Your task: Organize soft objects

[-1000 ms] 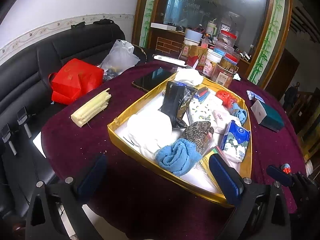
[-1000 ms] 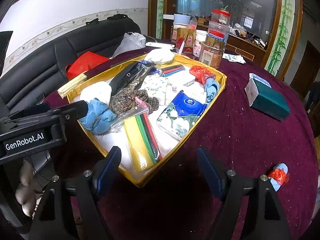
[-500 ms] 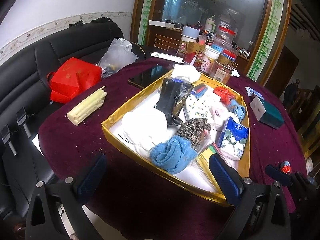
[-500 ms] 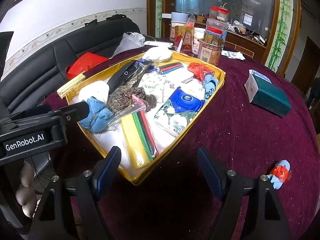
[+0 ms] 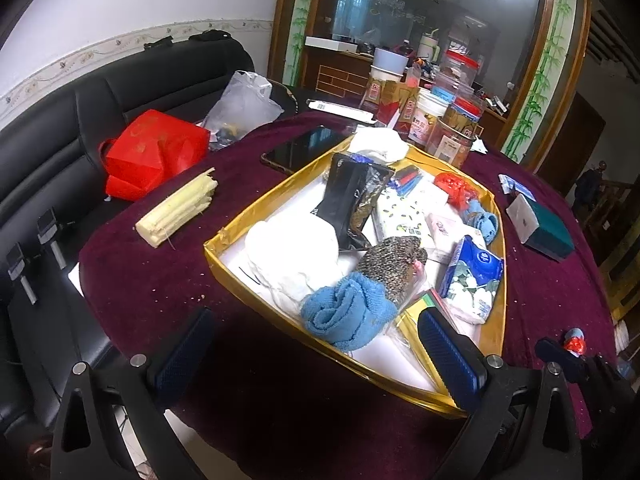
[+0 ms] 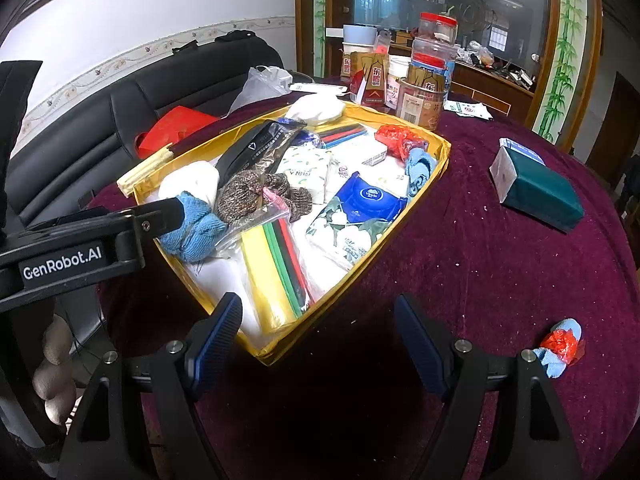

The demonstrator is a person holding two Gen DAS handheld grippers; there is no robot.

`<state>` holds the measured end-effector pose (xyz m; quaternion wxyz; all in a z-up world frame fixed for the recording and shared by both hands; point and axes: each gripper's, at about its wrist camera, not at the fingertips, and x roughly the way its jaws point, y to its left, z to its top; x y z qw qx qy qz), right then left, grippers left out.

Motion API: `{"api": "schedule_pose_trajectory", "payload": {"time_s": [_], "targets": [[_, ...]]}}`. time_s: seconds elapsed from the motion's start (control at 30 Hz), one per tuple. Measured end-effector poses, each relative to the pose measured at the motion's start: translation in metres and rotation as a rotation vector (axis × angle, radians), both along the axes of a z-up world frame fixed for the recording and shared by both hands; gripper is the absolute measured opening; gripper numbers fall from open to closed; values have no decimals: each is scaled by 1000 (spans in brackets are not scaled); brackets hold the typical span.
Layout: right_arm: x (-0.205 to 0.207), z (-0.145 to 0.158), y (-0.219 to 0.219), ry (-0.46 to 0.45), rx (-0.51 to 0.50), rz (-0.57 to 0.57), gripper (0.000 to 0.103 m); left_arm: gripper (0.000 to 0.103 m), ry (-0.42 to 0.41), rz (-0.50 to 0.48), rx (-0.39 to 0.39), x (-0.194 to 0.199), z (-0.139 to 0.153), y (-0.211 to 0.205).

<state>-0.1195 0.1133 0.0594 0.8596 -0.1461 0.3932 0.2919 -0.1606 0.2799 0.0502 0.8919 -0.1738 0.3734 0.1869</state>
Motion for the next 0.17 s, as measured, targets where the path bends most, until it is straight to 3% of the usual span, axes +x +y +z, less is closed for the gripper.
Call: {"api": "schedule_pose_trajectory", "payload": {"time_s": [0.17], "targets": [[1,1,-6,5,16,-3,78,103,16,17,1,1,0,0]]}}
